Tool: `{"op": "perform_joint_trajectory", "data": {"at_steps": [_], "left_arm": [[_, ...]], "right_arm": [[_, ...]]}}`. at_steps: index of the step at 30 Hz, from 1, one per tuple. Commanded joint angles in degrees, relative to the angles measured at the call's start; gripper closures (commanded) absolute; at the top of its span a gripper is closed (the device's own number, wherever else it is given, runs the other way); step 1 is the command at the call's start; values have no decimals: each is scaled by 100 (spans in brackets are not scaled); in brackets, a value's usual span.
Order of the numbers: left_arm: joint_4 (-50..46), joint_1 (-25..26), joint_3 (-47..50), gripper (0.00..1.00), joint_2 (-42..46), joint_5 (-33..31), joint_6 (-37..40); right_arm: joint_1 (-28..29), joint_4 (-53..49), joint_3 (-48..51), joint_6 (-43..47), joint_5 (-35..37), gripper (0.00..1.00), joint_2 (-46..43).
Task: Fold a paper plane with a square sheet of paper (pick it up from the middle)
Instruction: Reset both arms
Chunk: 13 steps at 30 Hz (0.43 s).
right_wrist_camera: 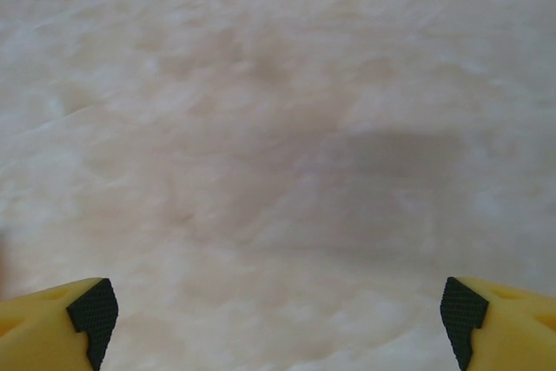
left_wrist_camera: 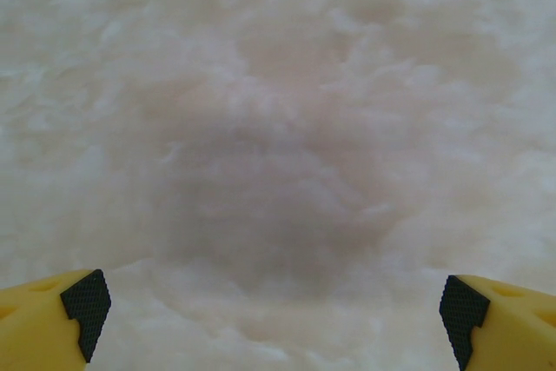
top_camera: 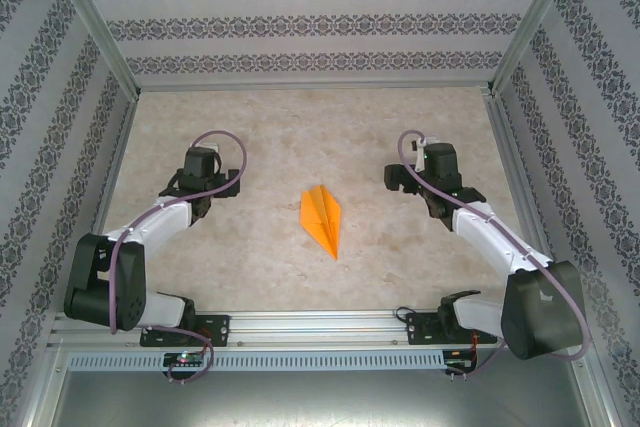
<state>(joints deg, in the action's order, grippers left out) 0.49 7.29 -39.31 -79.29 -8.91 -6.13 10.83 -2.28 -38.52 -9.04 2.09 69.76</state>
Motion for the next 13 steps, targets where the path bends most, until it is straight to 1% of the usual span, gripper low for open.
{"op": "perform_joint_trajectory", "data": {"at_steps": [1,4,7,10,13], "left_arm": [[1118,-203,265,0,-110,-124,233],[1593,-231,463,0,-207,-87,393],[1830,-235,478,0,-301,107,461],[1951,-228,542,0,-316,143,471],[1801,-230,456,0,-316,199,499]], "right_arm": [[-288,1478,476,453,695,2,-82],[-533,2208,786,600,634,2,83],[-711,2874,994,602,329,3,328],[-779,3135,1054,710,252,2,467],[-840,3181,1042,717,90,2,567]]}}
